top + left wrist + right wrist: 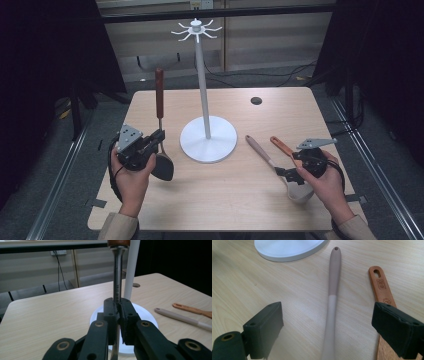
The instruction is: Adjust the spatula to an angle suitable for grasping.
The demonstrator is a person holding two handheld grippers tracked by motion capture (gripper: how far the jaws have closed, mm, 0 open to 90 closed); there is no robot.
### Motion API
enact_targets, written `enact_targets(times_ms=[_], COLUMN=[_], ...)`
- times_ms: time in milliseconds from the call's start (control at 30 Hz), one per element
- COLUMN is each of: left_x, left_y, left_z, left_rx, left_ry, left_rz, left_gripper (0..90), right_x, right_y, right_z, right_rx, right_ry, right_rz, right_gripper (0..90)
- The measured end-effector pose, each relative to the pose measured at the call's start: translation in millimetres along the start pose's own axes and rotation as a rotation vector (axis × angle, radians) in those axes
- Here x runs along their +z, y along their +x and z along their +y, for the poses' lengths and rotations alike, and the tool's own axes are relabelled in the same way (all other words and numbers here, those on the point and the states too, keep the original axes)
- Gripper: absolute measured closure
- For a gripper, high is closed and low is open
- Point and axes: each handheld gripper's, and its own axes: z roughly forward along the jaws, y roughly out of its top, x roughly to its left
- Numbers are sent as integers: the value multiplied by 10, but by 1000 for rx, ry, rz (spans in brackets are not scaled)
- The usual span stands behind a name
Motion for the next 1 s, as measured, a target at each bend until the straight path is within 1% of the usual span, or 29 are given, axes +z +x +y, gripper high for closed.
enact_targets(times_ms=[33,167,233,267,333,367,433,533,567,633,667,700,800,833,867,900,933,967,1000], left_x=[-2,0,12,24,33,40,55,70,72,83,88,94,102,105,110,110,116,123,125], left_y=[5,5,4,0,0,2,-15,-37,-47,-60,-67,-84,-113,-130,-140,-140,-157,-169,-176], left_z=[-3,-28,-38,-43,-51,-55,-57,-40,-34,-29,-23,-11,4,20,28,28,37,42,51], left_rx=[6,-6,-26,-46,-53,-44,-47,-45,-39,-39,-34,-24,-20,1,11,11,16,18,31], left_ry=[-8,-55,-74,-83,-83,-84,-91,-97,-93,-98,-95,-93,-101,-96,-95,-95,-92,-97,-91], left_rz=[4,1,-11,-18,-16,-18,-19,-21,-14,-18,-24,-19,-17,-16,-16,-16,-5,-8,-3], left_gripper=[847,847,847,847,847,847,847,847,847,847,847,847,847,847,847,847,847,847,847], right_x=[0,0,-1,-3,-6,-6,-6,-6,-6,-6,-6,-7,-12,-15,-17,-17,-18,-19,-21], right_y=[1,1,0,-1,2,2,-1,-6,-5,-6,-6,-8,-15,-17,-20,-20,-22,-23,-25], right_z=[1,1,1,1,0,0,-2,-3,-3,-4,-4,-6,-11,-13,-14,-14,-15,-16,-17], right_rx=[1,1,2,3,8,8,6,6,7,6,6,10,12,15,16,16,17,18,17], right_ry=[0,0,0,0,4,4,4,2,2,2,2,0,-1,-1,-2,-2,-3,-4,-3], right_rz=[0,0,0,0,-2,-2,-2,-1,1,0,0,1,-1,-2,-2,-2,-3,-3,-2], right_gripper=[99,99,99,99,99,99,99,99,99,99,99,99,99,99,99,99,99,99,99])
